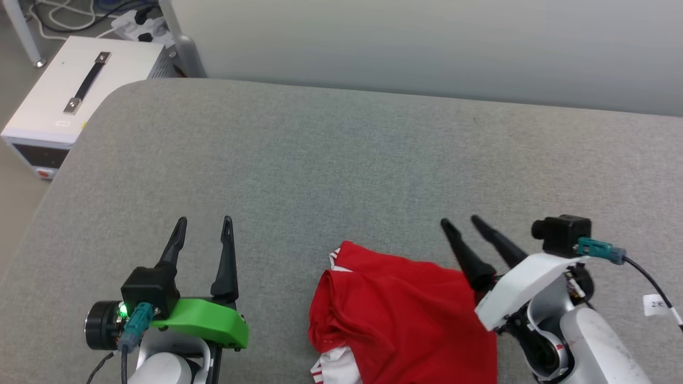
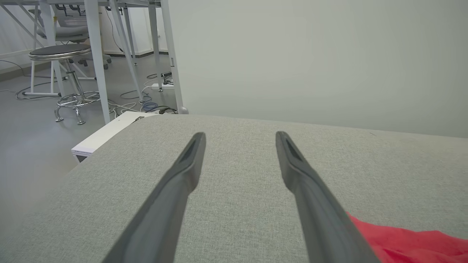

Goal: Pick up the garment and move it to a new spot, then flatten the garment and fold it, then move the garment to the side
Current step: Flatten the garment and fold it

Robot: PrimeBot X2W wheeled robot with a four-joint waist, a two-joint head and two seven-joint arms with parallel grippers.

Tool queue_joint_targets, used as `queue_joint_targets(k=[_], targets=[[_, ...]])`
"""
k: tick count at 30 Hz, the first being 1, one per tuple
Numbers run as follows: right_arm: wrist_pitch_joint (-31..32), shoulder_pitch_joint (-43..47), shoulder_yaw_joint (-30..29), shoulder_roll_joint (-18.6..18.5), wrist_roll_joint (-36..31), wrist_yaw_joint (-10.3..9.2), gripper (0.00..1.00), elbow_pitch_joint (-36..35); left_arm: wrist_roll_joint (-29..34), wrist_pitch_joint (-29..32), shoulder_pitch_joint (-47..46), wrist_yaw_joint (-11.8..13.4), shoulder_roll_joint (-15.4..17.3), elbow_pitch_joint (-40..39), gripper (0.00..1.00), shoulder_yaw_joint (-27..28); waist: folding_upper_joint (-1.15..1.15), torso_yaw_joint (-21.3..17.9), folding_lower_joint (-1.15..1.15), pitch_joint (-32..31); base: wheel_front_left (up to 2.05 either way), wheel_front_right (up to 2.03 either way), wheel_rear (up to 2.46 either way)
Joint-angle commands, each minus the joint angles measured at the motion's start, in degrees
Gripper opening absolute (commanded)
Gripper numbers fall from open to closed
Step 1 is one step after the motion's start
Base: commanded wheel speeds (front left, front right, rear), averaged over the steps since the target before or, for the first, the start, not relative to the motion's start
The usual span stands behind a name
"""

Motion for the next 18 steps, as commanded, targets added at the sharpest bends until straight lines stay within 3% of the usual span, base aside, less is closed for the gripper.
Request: queue_joint_targets(k=[1, 8, 18], targets=[[-1.34, -0.07, -1.63, 0.49, -2.79, -0.03, 1.0, 0.11, -0.3, -0.22, 0.7, -0.03, 0.38, 0.14, 1.0, 0.21, 0.0, -1.35, 0.0, -1.34, 0.0, 0.0, 0.0], [-6.83, 3.94, -11.34, 1.98, -15.54, -0.03, 1.0, -2.94, -0.27, -0.31, 2.17, -0.54, 0.83, 0.4, 1.0, 0.81, 0.0, -3.48, 0.0, -3.18, 0.0, 0.0, 0.0], [-6.87, 10.92, -20.35, 3.06, -24.68, -0.03, 1.0, -12.27, -0.02, -0.38, 4.13, -1.2, 1.1, 1.34, 1.0, 1.81, 0.0, -5.89, 0.0, -5.18, 0.0, 0.0, 0.0]])
